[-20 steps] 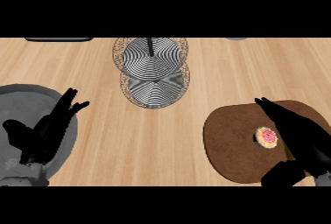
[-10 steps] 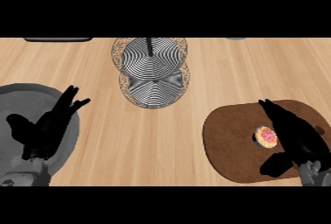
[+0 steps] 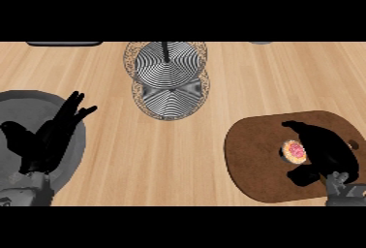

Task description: Pick the cupcake from the cutting board and place it in the tiered basket

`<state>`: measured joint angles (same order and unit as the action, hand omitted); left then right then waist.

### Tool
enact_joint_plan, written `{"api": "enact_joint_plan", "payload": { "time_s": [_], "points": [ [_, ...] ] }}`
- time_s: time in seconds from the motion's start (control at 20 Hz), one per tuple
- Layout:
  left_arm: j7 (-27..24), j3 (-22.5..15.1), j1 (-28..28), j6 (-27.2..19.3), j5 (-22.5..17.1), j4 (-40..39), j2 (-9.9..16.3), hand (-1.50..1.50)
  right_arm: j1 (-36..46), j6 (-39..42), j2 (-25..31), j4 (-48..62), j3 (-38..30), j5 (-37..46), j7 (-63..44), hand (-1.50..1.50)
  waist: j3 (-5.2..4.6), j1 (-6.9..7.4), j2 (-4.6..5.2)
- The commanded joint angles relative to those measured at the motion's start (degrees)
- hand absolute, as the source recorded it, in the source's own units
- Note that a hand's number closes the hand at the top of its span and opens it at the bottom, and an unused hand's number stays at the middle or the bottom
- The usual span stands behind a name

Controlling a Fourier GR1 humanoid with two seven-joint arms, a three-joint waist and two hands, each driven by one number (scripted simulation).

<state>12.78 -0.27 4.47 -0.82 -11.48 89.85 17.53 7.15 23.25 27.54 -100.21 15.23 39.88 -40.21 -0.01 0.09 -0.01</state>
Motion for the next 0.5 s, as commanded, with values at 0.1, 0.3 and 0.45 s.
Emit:
{"api": "enact_joint_plan", "payload": {
  "time_s": [0.1, 0.3, 0.45],
  "points": [
    [-2.6, 0.0, -2.3, 1.0, 1.7, 0.2, -1.3, 0.0, -0.3, 1.6, -0.8, 8.3, 1.7, 2.3, 6.3, 1.5, 0.02, 0.25, 0.06],
    [-2.0, 0.8, 0.4, 0.7, 3.1, -2.0, -2.9, 0.0, -2.4, 2.4, 0.4, 4.4, 1.5, 6.1, 9.5, 1.5, 0.01, -0.1, 0.0],
    [1.3, 1.9, 1.8, 1.7, 2.4, -0.3, -1.6, 0.0, 1.4, 2.5, -2.4, 6.2, 3.9, 9.7, 8.4, 1.5, 0.02, 0.08, 0.01]
  ]
}}
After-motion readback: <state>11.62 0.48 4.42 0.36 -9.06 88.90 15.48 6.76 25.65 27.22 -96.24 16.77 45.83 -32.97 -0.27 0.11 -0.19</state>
